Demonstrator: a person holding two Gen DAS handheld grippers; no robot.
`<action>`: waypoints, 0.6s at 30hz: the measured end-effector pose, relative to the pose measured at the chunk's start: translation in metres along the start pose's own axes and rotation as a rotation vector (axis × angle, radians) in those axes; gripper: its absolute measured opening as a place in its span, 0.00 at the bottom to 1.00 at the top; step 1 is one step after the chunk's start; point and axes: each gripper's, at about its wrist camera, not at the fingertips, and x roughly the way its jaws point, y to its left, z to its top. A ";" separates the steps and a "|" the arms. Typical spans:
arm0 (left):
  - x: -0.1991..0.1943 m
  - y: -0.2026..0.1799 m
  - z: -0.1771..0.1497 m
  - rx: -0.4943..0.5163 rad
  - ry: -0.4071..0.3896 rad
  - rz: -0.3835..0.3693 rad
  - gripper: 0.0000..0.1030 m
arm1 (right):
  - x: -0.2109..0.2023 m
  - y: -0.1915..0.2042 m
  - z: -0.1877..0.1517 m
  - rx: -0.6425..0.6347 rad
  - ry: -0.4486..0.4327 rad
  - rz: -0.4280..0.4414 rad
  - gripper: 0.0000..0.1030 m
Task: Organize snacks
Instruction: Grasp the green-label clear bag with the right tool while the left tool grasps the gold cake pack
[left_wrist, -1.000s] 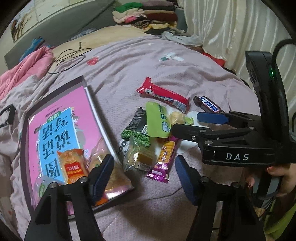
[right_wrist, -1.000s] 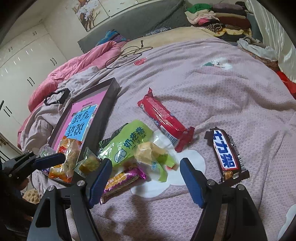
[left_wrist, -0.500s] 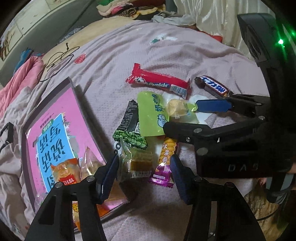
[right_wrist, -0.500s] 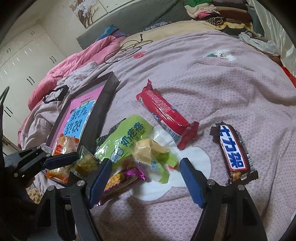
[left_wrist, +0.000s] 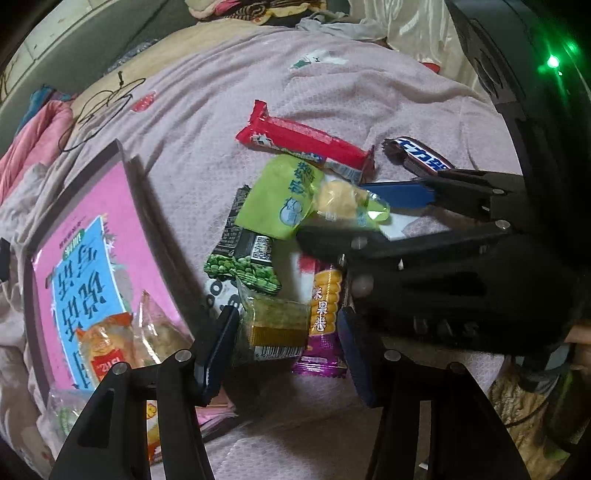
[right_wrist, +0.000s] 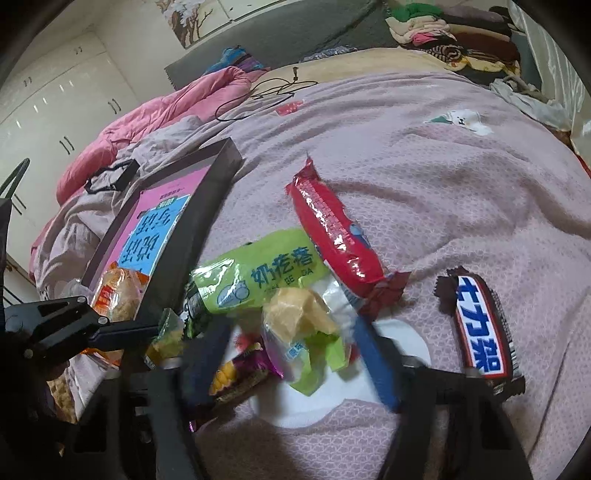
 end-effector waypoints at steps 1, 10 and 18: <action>0.000 -0.001 -0.001 -0.001 -0.001 0.000 0.55 | 0.001 0.000 0.000 -0.009 0.007 -0.004 0.48; -0.001 -0.002 -0.006 -0.028 0.001 -0.033 0.53 | 0.001 -0.001 -0.002 -0.042 0.018 0.004 0.42; 0.006 -0.009 -0.004 -0.029 0.010 -0.007 0.59 | 0.007 0.007 0.000 -0.094 -0.012 -0.033 0.43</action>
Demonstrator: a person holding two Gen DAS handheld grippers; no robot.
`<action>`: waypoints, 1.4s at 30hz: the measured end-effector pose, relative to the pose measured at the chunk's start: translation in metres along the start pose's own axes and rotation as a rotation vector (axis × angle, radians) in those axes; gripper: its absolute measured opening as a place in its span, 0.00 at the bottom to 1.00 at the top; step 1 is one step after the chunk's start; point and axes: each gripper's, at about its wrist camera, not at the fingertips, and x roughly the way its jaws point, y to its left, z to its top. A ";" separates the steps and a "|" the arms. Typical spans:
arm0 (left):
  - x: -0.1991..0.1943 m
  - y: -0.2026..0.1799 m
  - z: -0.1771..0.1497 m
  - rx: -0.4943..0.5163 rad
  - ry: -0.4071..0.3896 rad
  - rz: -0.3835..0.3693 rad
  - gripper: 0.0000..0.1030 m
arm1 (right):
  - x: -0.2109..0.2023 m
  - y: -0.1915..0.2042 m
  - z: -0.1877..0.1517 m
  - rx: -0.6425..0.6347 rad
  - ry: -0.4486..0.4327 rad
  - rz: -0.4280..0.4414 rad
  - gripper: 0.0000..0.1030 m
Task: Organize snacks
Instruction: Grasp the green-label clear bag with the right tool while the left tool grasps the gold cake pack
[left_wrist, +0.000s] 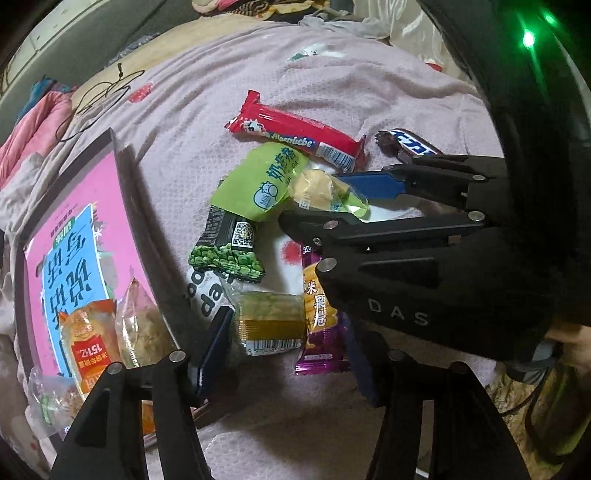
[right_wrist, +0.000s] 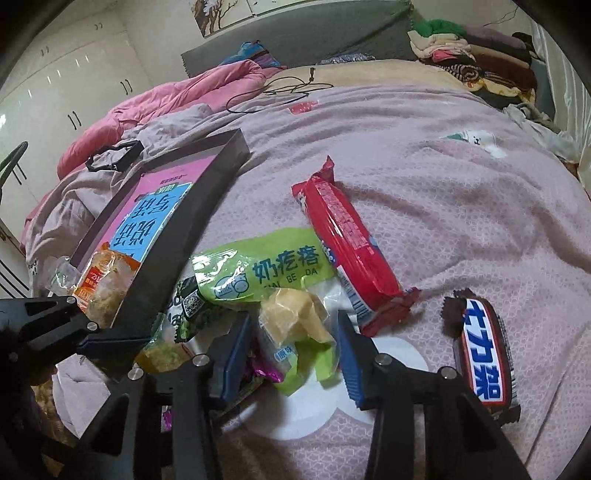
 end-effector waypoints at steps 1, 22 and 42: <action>0.001 -0.001 0.000 -0.002 0.002 0.003 0.59 | -0.001 0.000 0.000 0.002 0.001 0.000 0.40; -0.010 -0.001 -0.003 -0.052 -0.044 0.000 0.51 | -0.031 -0.031 0.003 0.217 -0.067 0.229 0.35; -0.021 0.025 -0.006 -0.160 -0.069 -0.126 0.43 | -0.034 -0.033 0.004 0.224 -0.075 0.222 0.35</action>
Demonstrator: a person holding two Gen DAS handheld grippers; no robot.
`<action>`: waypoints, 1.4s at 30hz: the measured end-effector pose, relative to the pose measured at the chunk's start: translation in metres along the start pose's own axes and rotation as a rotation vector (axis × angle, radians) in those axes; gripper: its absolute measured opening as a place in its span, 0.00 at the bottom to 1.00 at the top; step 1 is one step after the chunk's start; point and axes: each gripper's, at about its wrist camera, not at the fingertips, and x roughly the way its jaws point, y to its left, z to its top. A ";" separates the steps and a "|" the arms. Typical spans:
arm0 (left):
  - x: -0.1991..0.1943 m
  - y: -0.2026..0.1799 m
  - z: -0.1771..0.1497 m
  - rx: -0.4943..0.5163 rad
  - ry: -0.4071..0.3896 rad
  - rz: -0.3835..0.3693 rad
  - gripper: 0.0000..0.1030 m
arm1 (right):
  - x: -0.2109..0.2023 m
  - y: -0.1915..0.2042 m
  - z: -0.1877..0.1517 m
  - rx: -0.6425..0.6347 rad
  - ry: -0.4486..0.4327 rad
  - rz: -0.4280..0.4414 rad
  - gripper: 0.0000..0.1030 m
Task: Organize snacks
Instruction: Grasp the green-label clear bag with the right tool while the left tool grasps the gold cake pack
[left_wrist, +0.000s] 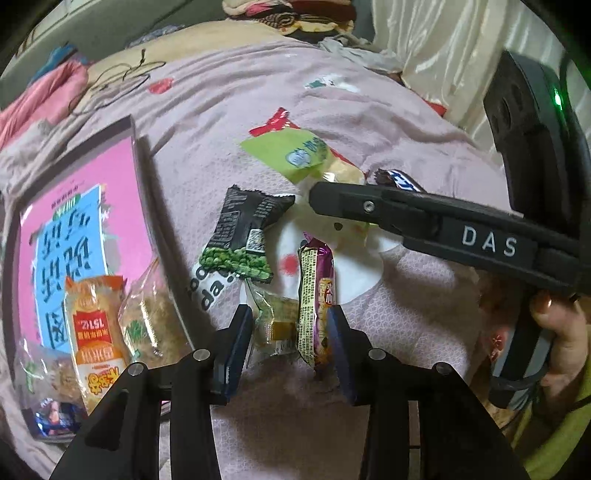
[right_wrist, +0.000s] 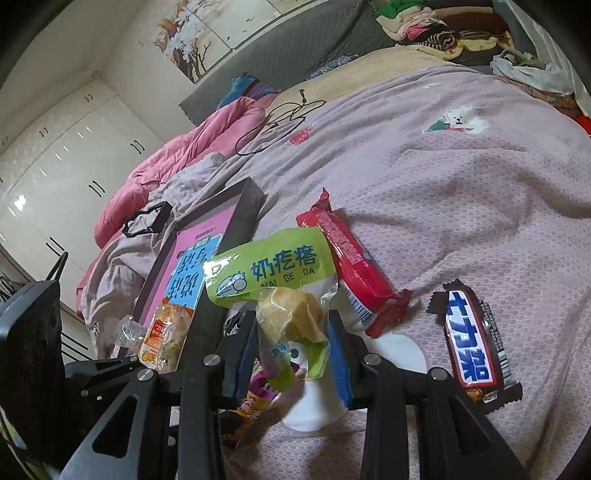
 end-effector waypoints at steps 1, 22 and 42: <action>0.000 0.003 0.000 -0.010 0.001 -0.006 0.43 | 0.000 0.001 0.000 -0.004 0.000 -0.001 0.35; -0.009 -0.028 0.006 0.075 -0.016 0.029 0.44 | 0.002 0.001 0.000 0.002 -0.004 -0.003 0.35; 0.026 -0.016 0.005 0.065 0.055 0.101 0.37 | 0.005 0.004 0.000 -0.013 0.004 -0.014 0.35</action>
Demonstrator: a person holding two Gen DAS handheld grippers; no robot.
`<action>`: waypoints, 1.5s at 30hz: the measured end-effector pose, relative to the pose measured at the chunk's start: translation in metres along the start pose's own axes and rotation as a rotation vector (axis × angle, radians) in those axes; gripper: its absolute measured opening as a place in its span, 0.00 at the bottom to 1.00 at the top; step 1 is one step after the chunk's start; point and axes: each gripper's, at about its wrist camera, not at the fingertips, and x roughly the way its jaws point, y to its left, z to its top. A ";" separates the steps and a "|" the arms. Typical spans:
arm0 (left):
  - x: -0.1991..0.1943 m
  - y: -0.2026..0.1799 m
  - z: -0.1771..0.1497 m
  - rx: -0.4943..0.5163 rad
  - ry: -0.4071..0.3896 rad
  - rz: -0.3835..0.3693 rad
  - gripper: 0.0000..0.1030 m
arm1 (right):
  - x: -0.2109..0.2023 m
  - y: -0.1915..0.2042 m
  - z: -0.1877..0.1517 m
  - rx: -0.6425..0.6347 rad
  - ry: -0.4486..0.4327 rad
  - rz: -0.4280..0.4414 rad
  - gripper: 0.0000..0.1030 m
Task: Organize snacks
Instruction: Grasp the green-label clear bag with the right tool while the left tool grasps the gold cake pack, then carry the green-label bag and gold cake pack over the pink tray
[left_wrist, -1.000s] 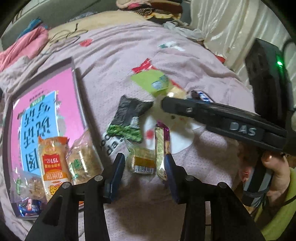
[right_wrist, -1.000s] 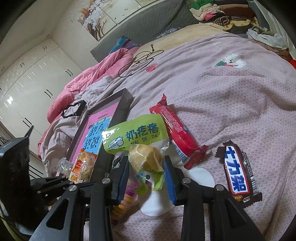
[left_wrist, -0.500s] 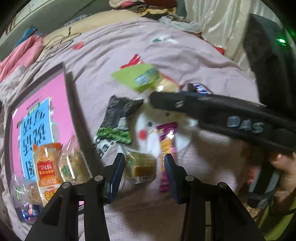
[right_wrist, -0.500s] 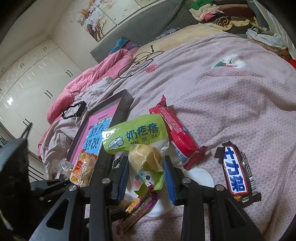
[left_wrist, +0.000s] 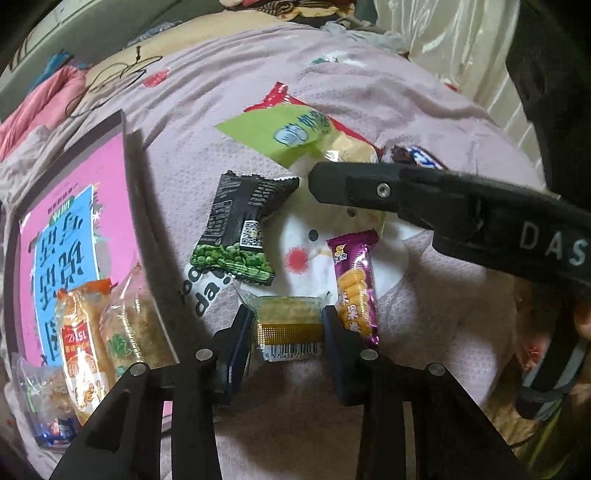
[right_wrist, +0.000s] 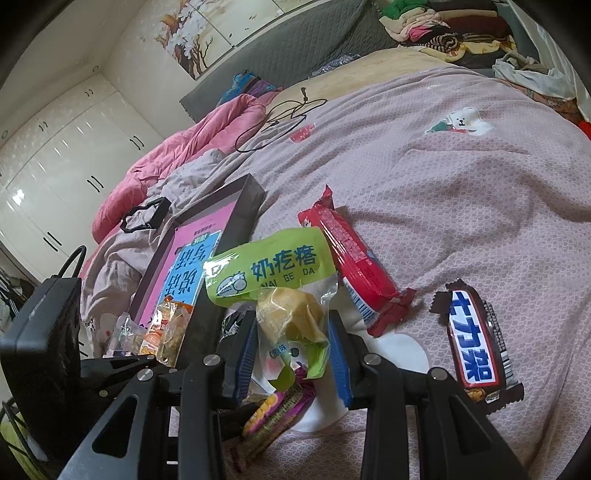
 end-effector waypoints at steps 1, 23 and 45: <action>0.001 -0.002 0.001 0.004 0.001 0.004 0.37 | 0.000 0.000 0.000 0.000 -0.001 -0.001 0.35; -0.066 0.026 -0.002 -0.107 -0.150 0.017 0.35 | -0.038 0.023 0.003 -0.073 -0.158 0.067 0.35; -0.121 0.134 -0.041 -0.327 -0.252 0.125 0.35 | -0.027 0.086 -0.013 -0.195 -0.141 0.110 0.35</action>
